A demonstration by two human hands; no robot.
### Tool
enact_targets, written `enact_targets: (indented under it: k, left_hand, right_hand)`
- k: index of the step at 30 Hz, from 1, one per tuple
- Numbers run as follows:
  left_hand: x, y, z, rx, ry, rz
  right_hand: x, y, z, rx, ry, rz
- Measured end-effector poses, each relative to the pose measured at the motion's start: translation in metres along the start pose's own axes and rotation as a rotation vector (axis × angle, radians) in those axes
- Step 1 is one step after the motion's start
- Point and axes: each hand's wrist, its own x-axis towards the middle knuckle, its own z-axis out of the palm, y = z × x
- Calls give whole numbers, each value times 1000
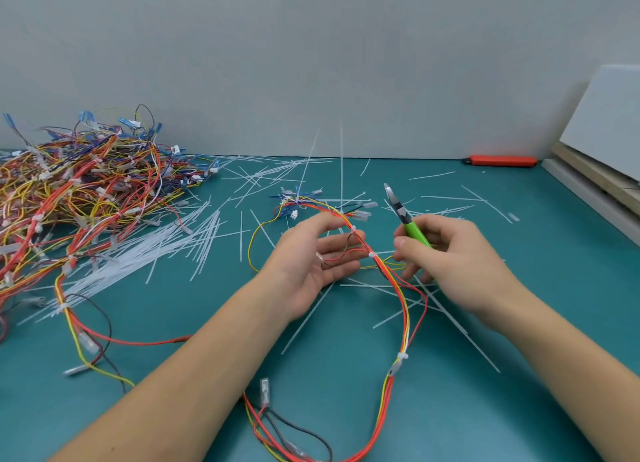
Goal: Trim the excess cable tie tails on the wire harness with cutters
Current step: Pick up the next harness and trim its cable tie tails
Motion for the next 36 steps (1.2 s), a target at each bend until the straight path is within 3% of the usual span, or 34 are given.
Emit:
enact_targets:
  k: [3, 8, 18, 27, 36]
  left_hand:
    - [2, 2, -2, -23, 41, -11]
    - [0, 5, -3, 20, -34, -91]
    - [7, 1, -6, -139, -4, -39]
    - [7, 1, -5, -180, 15, -71]
    - [5, 0, -2, -165, 41, 17]
  right_hand:
    - [-4, -3, 3, 1, -83, -34]
    - [-10, -8, 6, -42, -281, -96]
    - [-12, -13, 4, -85, -346, -68]
    - [-8, -10, 2, 100, -250, -22]
    - [-5, -9, -2, 144, -123, -12]
